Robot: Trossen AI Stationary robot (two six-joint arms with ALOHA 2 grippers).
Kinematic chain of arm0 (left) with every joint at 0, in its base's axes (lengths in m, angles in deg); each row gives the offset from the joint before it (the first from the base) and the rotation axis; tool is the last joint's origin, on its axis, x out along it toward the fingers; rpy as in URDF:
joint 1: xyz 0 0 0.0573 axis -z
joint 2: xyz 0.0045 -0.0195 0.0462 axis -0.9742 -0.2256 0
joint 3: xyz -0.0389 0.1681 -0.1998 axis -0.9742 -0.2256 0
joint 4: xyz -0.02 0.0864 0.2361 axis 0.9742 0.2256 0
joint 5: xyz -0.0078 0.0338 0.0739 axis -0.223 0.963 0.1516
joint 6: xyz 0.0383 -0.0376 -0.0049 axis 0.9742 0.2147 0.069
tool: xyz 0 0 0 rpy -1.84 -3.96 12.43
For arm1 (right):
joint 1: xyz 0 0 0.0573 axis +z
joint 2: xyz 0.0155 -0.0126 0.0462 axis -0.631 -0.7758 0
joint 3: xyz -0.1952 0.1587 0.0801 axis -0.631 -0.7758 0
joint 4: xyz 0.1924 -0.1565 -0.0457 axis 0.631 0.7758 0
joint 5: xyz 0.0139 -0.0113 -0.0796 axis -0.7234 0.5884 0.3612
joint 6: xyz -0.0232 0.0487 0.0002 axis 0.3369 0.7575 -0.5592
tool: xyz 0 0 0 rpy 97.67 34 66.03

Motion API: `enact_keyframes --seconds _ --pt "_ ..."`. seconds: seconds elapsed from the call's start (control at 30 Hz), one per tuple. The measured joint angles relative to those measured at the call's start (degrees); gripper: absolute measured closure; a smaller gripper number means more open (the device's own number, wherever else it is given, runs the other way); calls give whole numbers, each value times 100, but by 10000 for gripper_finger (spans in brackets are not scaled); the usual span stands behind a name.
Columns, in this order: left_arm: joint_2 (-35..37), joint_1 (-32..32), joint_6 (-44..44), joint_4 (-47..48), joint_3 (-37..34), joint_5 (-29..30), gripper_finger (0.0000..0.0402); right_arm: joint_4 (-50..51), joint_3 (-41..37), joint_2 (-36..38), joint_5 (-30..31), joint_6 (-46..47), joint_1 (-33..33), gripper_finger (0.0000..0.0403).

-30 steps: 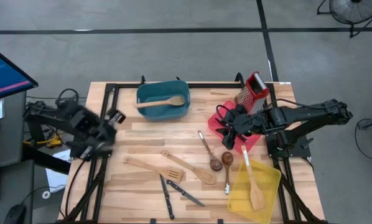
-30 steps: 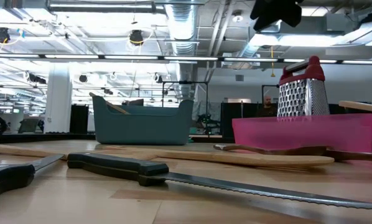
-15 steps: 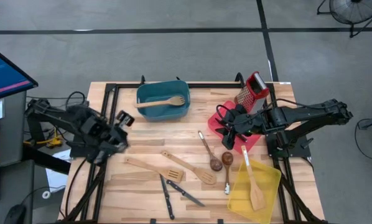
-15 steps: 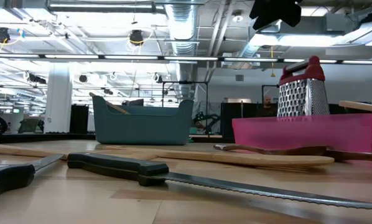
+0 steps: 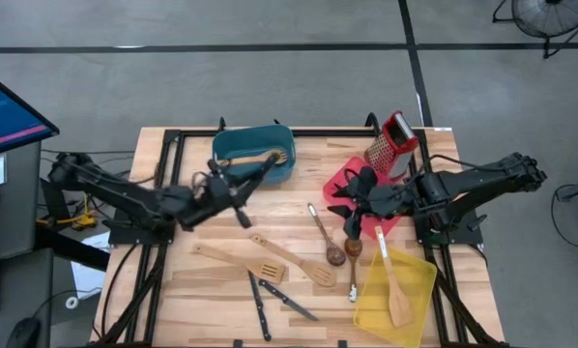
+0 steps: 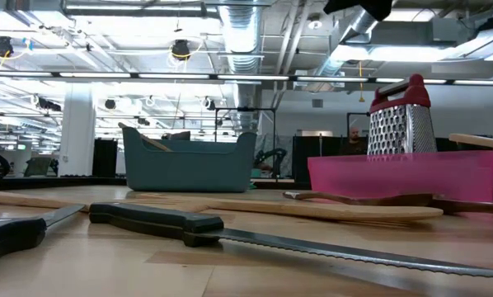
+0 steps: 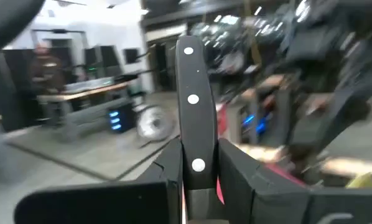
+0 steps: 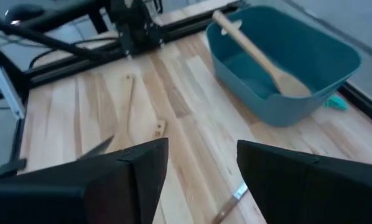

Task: Pick & Place Kitchen Items
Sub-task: Put the black kitchen knife into the red bin

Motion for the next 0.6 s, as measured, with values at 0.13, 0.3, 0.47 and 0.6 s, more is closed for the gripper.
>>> enact_keyframes --seconds 0.13,0.3,0.47,0.6 --pt "-515 2 615 3 0 612 353 -10 -5 -130 188 -14 35 202" --pt "-1026 0 1211 -9 0 1207 353 -113 -3 -449 195 -33 -34 202" --pt "-1271 2 1295 -41 0 1431 353 -101 -1 -825 183 -39 -137 201" --pt "-1276 2 1302 -49 0 1458 353 -192 -1 -1044 178 -47 -229 200"
